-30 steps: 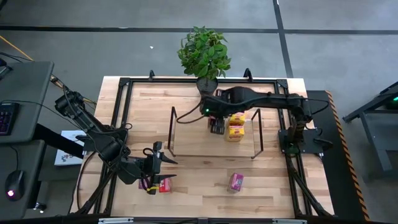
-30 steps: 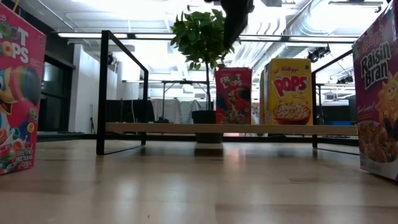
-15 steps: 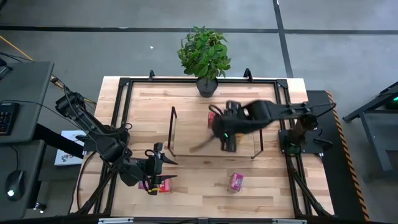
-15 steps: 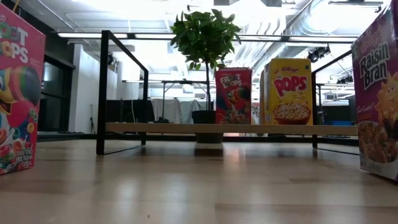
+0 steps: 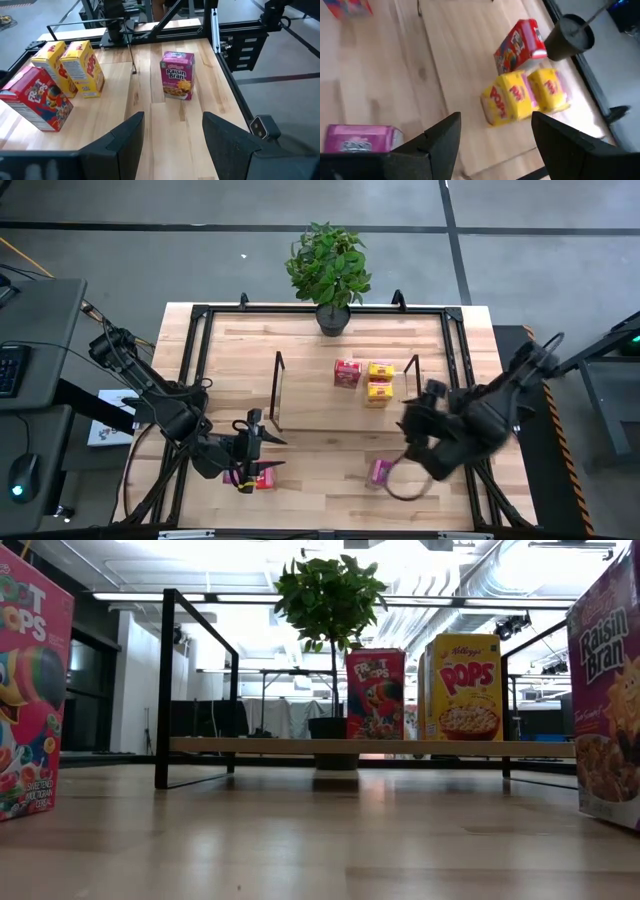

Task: Stack cereal on shelf
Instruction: Put the red cereal box on the shelf aligned with the other red cereal box

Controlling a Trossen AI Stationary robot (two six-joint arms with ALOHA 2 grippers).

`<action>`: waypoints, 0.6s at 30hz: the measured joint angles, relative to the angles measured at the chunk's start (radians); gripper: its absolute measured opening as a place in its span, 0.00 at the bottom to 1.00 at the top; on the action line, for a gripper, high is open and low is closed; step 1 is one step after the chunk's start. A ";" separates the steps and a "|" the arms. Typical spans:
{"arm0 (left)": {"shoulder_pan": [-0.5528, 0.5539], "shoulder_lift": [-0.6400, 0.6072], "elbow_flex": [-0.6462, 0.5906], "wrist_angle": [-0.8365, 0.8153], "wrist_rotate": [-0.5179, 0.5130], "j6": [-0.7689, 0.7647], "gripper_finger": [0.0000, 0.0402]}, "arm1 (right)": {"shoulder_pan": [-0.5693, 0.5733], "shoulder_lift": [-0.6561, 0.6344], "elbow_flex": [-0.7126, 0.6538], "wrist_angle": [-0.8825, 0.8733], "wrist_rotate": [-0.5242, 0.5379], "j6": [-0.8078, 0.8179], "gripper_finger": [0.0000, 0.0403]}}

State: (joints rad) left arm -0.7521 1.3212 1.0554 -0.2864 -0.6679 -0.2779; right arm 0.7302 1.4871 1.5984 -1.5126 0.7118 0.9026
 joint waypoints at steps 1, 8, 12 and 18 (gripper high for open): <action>0.000 0.000 0.000 0.001 -0.002 0.001 0.48 | 0.036 -0.036 -0.060 0.028 0.028 0.059 0.59; 0.000 0.000 0.000 0.050 -0.026 0.081 0.48 | 0.199 -0.224 -0.437 0.486 0.400 0.143 0.59; 0.000 0.000 0.000 0.044 0.004 0.098 0.48 | 0.197 -0.254 -0.609 0.889 0.583 -0.063 0.59; -0.004 0.000 0.000 0.021 0.369 -0.045 0.48 | 0.124 -0.236 -0.782 1.338 0.539 -0.366 0.59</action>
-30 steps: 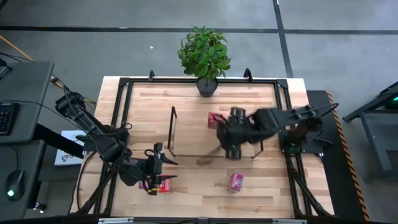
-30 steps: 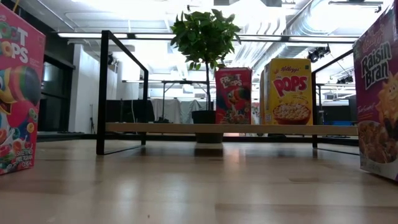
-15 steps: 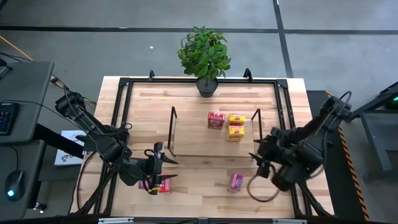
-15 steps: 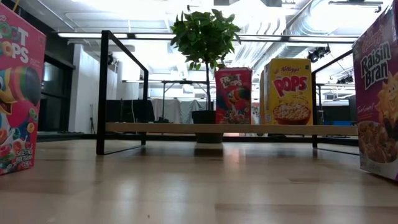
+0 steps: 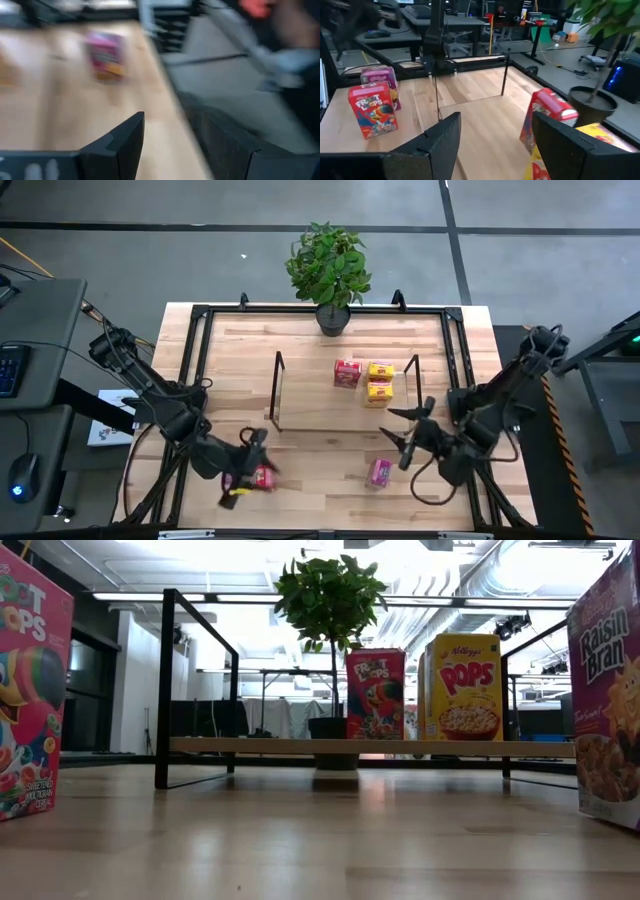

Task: Stack cereal on shelf
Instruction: Put the red cereal box on the shelf aligned with the other red cereal box

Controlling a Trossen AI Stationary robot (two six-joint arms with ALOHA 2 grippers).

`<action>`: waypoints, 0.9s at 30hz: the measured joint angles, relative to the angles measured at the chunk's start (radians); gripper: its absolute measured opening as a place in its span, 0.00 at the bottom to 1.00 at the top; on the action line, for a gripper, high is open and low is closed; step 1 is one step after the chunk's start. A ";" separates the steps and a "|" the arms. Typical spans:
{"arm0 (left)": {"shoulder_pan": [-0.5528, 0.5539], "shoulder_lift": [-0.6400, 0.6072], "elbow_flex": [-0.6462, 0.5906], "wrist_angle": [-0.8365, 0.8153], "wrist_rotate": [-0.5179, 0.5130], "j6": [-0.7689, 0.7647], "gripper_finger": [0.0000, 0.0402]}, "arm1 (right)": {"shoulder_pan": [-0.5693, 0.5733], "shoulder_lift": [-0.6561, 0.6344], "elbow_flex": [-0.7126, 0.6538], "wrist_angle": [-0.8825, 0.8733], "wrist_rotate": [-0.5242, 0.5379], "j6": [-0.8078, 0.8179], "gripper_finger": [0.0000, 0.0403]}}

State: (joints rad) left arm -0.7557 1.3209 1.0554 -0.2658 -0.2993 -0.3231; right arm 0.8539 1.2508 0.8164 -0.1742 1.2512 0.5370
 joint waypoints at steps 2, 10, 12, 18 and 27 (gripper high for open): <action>-0.008 0.000 0.000 -0.002 0.084 -0.038 0.48 | -0.026 0.000 -0.037 0.084 -0.036 -0.042 0.59; -0.089 0.000 0.000 -0.092 0.138 0.272 0.48 | -0.109 0.000 -0.074 0.192 -0.192 -0.067 0.59; -0.100 0.000 0.000 -0.088 0.129 0.352 0.48 | -0.122 0.000 -0.074 0.198 -0.228 -0.067 0.59; -0.105 0.000 0.000 -0.097 0.039 0.366 0.48 | -0.147 0.000 -0.074 0.198 -0.288 -0.067 0.59; -0.099 -0.001 0.029 -0.136 -0.071 0.031 0.48 | -0.154 0.000 -0.074 0.198 -0.299 -0.065 0.59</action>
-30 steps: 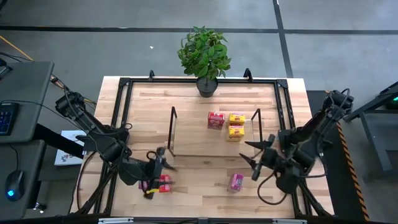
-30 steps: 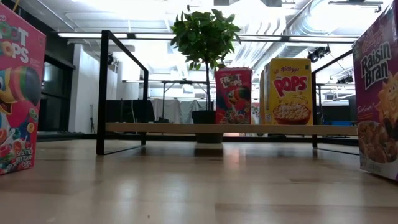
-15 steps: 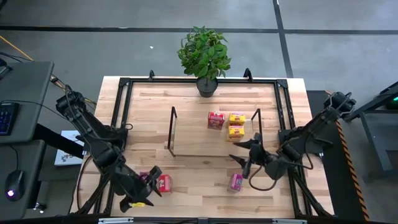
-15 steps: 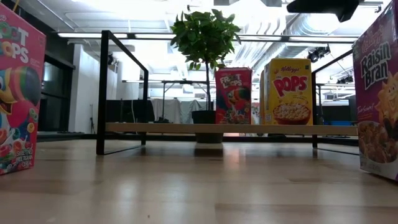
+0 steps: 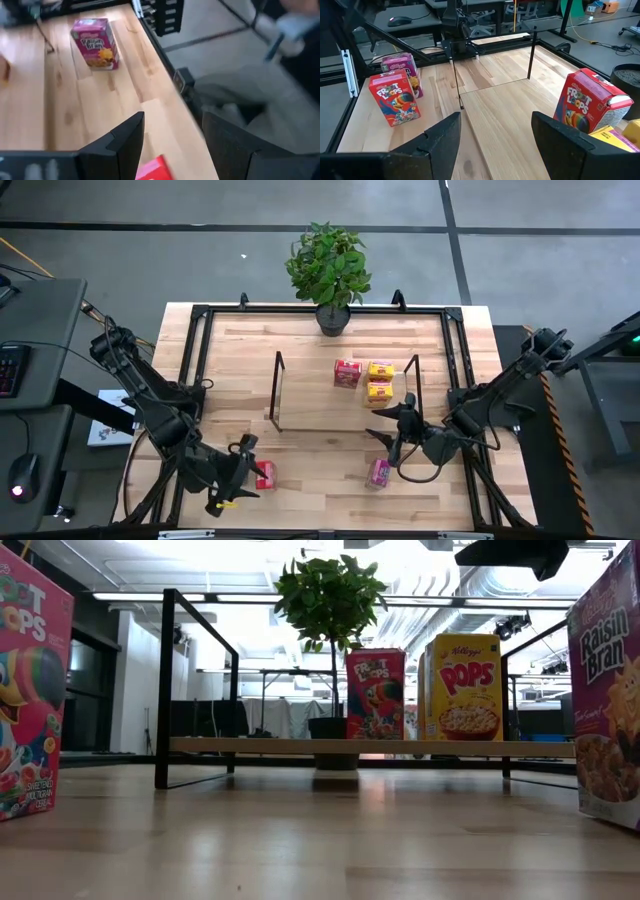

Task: Stack cereal on shelf
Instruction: Put the red cereal box on the shelf aligned with the other red cereal box

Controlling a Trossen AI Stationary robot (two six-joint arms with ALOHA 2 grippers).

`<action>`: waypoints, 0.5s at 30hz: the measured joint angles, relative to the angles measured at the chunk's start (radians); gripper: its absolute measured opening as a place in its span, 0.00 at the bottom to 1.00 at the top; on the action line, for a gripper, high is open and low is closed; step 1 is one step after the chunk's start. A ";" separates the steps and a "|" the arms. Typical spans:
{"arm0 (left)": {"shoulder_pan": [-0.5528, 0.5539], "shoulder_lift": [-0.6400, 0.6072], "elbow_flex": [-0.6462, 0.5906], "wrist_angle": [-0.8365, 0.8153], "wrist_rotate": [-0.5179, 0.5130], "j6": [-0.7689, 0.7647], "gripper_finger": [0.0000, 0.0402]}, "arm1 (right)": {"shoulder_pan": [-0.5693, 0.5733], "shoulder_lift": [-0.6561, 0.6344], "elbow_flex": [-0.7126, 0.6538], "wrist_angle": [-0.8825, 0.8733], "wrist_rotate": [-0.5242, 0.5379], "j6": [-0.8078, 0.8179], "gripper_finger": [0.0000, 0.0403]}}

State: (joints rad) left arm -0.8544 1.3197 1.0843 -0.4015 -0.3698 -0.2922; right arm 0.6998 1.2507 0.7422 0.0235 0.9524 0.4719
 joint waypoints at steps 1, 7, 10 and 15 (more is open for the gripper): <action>0.005 -0.001 0.003 -0.003 0.000 -0.043 0.48 | 0.000 0.000 0.000 0.000 0.000 0.001 0.59; 0.017 0.005 0.004 -0.042 0.031 -0.196 0.49 | 0.000 0.000 0.000 0.000 -0.009 0.001 0.59; 0.025 0.033 0.004 -0.046 0.055 -0.145 0.52 | 0.000 0.000 0.000 0.000 -0.020 0.002 0.59; 0.030 0.080 0.005 -0.036 0.074 0.047 0.60 | 0.000 0.000 0.000 -0.002 -0.021 0.002 0.59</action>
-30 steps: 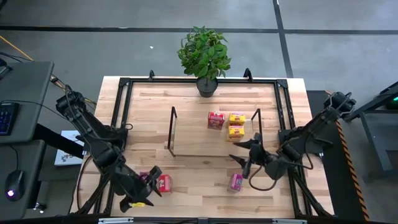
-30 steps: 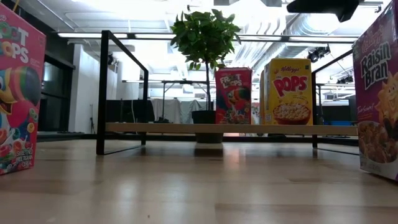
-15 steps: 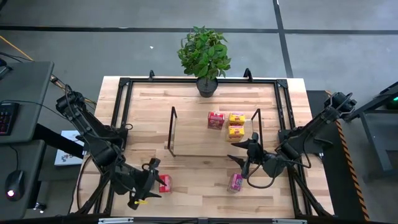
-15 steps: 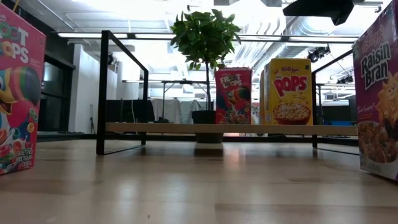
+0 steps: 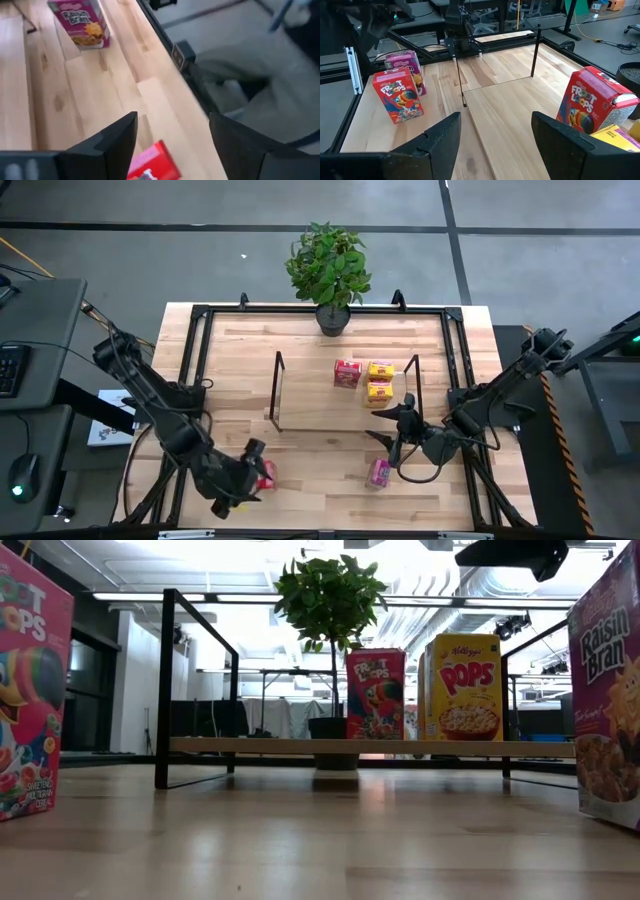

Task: Stack cereal on shelf
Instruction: Put the red cereal box on the shelf aligned with the other red cereal box

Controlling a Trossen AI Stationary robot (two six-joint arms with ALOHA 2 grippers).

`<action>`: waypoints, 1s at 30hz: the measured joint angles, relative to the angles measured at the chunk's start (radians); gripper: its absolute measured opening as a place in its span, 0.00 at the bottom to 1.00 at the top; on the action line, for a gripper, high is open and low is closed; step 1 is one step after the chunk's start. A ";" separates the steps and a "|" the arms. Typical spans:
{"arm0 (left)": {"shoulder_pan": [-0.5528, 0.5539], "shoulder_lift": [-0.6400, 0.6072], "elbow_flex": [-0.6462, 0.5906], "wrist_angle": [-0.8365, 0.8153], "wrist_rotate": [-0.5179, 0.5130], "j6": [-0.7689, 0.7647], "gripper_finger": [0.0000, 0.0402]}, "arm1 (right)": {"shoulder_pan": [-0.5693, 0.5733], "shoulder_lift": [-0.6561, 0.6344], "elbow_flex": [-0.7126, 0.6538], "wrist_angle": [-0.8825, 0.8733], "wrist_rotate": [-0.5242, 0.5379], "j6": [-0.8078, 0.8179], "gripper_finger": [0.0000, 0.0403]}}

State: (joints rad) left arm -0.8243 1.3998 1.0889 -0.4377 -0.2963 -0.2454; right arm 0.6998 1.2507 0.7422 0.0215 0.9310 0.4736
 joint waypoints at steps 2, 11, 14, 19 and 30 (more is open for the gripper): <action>0.005 0.019 0.000 0.003 0.003 0.062 0.63 | 0.000 0.000 0.000 -0.002 0.000 0.000 0.59; 0.011 0.073 0.072 -0.040 0.061 0.231 0.75 | 0.000 0.000 0.000 -0.003 0.000 0.024 0.59; 0.005 0.111 0.112 -0.160 0.053 0.321 0.77 | 0.000 0.000 0.000 -0.003 0.000 0.024 0.59; 0.000 0.186 0.148 -0.281 0.040 0.471 0.76 | 0.000 0.000 0.000 -0.003 0.000 0.024 0.59; -0.002 0.262 0.185 -0.397 -0.023 0.624 0.76 | 0.000 0.000 0.000 -0.014 -0.026 0.027 0.59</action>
State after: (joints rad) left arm -0.8265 1.6615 1.2736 -0.8345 -0.3195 0.3787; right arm 0.6998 1.2510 0.7422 0.0071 0.9047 0.5003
